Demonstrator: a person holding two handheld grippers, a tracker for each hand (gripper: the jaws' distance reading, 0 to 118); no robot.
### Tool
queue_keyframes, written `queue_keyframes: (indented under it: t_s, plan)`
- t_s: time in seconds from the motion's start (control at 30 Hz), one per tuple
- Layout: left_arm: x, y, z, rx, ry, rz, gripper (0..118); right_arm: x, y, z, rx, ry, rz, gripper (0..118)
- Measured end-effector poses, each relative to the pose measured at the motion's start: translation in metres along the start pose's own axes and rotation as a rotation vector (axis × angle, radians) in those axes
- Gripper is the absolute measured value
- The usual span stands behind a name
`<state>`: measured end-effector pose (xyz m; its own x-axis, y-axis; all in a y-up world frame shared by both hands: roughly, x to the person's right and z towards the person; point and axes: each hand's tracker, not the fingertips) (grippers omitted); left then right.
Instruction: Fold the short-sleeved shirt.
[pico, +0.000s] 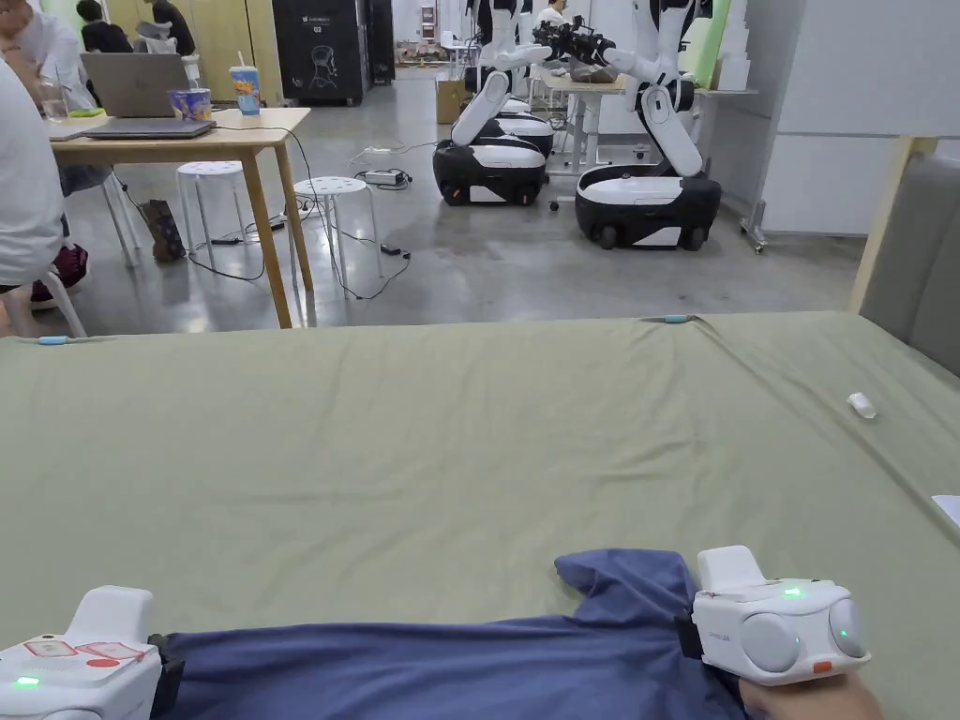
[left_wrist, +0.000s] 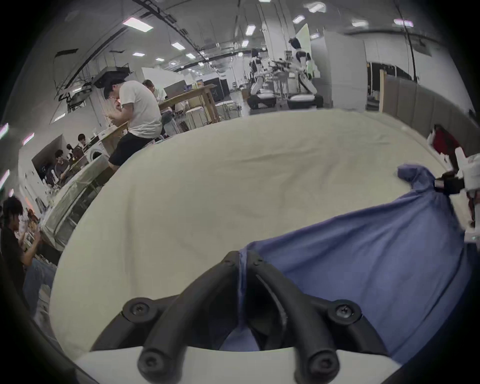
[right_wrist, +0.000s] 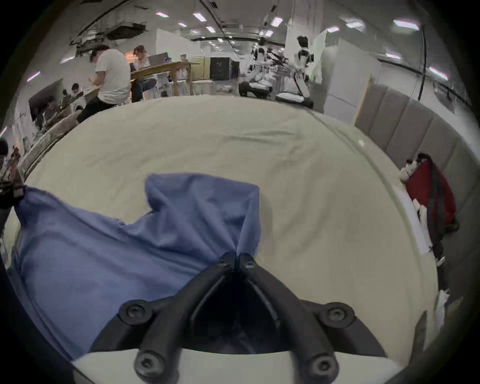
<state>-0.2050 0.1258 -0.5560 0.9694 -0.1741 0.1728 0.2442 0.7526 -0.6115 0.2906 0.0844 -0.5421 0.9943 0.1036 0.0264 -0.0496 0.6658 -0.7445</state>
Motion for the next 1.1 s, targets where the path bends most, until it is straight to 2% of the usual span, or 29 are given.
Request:
queue_keyframes:
  t_s: [0.03,0.1,0.13,0.2,0.27,0.4,0.47,0.57,0.63,0.77,0.8,0.83,0.87,0.9,0.93,0.97,1.1]
  plan:
    - [-0.003,-0.002,0.013,0.021,-0.012,0.038,2,-0.001,-0.001,0.017,0.037,-0.012,0.003,2]
    - [-0.006,-0.006,0.040,0.052,0.004,0.027,2,-0.007,-0.004,0.060,0.123,-0.008,-0.035,2]
    - [-0.009,-0.009,0.056,0.079,0.012,0.032,2,-0.010,-0.008,0.081,0.156,0.002,-0.028,2]
    - [-0.015,-0.016,0.086,0.109,0.007,0.049,2,-0.017,-0.021,0.121,0.213,-0.056,0.023,2]
    - [-0.021,-0.027,0.118,0.134,0.013,0.051,2,-0.019,-0.039,0.153,0.263,-0.057,0.045,2]
    - [-0.033,-0.064,0.166,0.149,0.017,0.060,2,-0.019,-0.083,0.211,0.312,-0.043,0.038,2]
    - [-0.041,-0.090,0.179,0.140,0.018,0.072,2,-0.015,-0.112,0.232,0.327,0.015,0.013,2]
    - [-0.050,-0.132,0.185,0.066,-0.035,0.132,2,-0.017,-0.156,0.237,0.274,0.012,0.011,2]
    - [-0.046,-0.157,0.180,0.015,-0.035,0.114,2,-0.022,-0.183,0.228,0.212,0.031,0.004,2]
    - [-0.035,-0.185,0.167,-0.011,-0.029,0.133,4,-0.034,-0.204,0.211,0.153,0.010,0.010,2]
    - [-0.034,-0.186,0.168,-0.012,-0.023,0.134,16,-0.037,-0.205,0.211,0.151,0.007,0.011,4]
    - [-0.032,-0.187,0.170,-0.011,-0.018,0.136,34,-0.040,-0.205,0.214,0.162,0.000,0.016,13]
    - [-0.032,-0.186,0.174,-0.011,-0.009,0.137,60,-0.040,-0.204,0.219,0.186,0.004,0.012,34]
    - [-0.032,-0.184,0.179,-0.008,0.014,0.133,87,-0.039,-0.200,0.228,0.193,0.019,0.003,69]
    - [-0.033,-0.181,0.187,0.017,0.035,0.133,100,-0.040,-0.194,0.236,0.187,0.019,-0.001,87]
    - [-0.031,-0.173,0.199,0.074,0.058,0.147,107,-0.044,-0.188,0.242,0.186,0.021,-0.003,98]
    - [-0.007,-0.134,0.226,0.246,0.038,0.172,109,-0.070,-0.155,0.272,0.360,0.041,-0.012,104]
